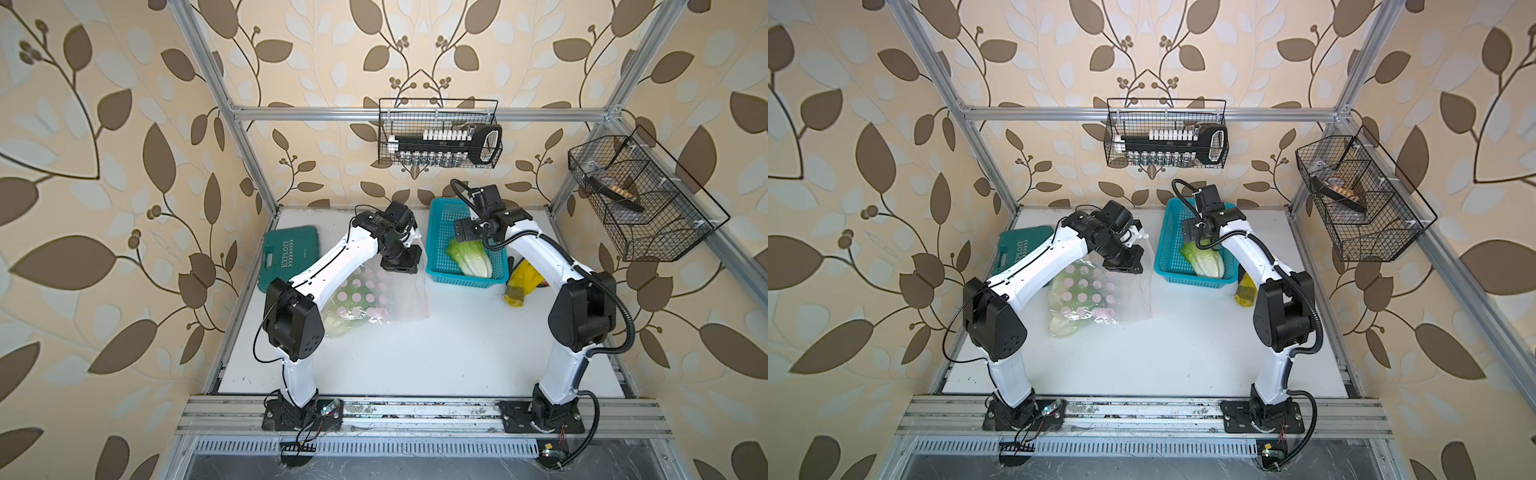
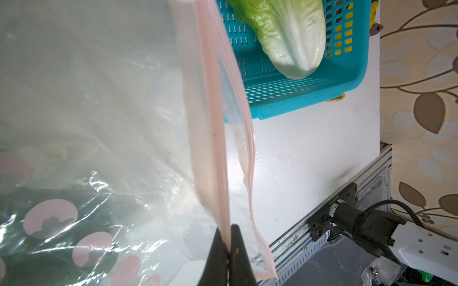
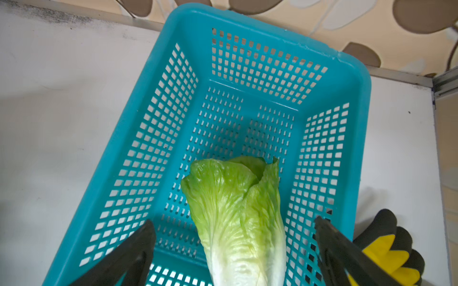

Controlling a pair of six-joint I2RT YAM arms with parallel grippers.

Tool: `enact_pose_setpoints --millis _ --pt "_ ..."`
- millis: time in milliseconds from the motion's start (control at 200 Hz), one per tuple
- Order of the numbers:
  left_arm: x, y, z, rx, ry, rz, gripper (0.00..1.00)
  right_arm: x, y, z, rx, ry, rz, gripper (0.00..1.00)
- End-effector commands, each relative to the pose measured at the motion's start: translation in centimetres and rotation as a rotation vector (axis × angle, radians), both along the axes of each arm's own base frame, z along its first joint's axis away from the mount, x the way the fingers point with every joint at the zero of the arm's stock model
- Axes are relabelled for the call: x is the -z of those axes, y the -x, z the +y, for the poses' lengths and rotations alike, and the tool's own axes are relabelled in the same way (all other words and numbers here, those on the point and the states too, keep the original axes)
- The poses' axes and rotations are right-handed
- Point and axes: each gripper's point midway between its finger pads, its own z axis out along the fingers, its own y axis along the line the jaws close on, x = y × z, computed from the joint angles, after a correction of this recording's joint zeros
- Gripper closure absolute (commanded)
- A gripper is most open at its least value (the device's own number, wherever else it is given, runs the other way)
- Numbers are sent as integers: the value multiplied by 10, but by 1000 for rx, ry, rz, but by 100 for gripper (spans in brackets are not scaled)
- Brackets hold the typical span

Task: Put the chinese cabbages into a zipper bag and zip it
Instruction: Pick up the Chinese cabbage from the basket.

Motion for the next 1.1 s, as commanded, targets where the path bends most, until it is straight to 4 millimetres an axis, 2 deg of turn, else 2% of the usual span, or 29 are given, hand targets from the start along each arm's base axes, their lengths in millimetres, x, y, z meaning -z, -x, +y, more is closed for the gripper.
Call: enact_pose_setpoints --millis 0,85,335,395,475,565,630,685,830,930,965,970,975,990,1005,1095 --pt "-12 -2 2 12 18 -43 100 21 -9 12 -54 15 73 0" --pt "-14 -1 4 11 18 -50 100 42 -11 17 -71 42 138 0" --pt "-15 1 4 16 24 -49 100 93 -1 -2 -56 191 255 0" --pt "-16 2 4 17 27 -53 100 111 1 -6 -56 235 298 2" --pt "-16 2 4 15 33 -56 100 135 5 -11 -52 282 373 9" --pt "-14 3 4 18 31 -50 100 143 6 -5 -49 258 401 29" --pt "-12 2 5 17 26 -46 100 130 2 3 -47 206 357 47" --pt "-12 1 6 13 25 -45 100 109 -4 15 -56 118 282 66" --pt "-16 -6 12 -13 39 -46 100 46 -7 44 -101 -121 61 90" --pt "-19 -9 14 -24 49 -44 100 3 1 58 -138 -268 -101 100" --pt "-19 -10 14 -25 51 -45 100 -14 5 62 -162 -319 -163 100" --pt "-20 -10 14 -26 52 -44 100 -11 7 63 -163 -322 -160 100" --pt "-20 -10 14 -27 52 -44 100 -18 7 64 -168 -329 -179 100" --pt "-20 -11 14 -25 54 -44 100 -20 10 64 -175 -343 -195 100" --pt "-20 -10 13 -26 56 -42 100 -30 11 66 -184 -356 -229 100" --pt "-22 -13 13 -29 58 -40 100 -60 29 69 -207 -428 -325 100"
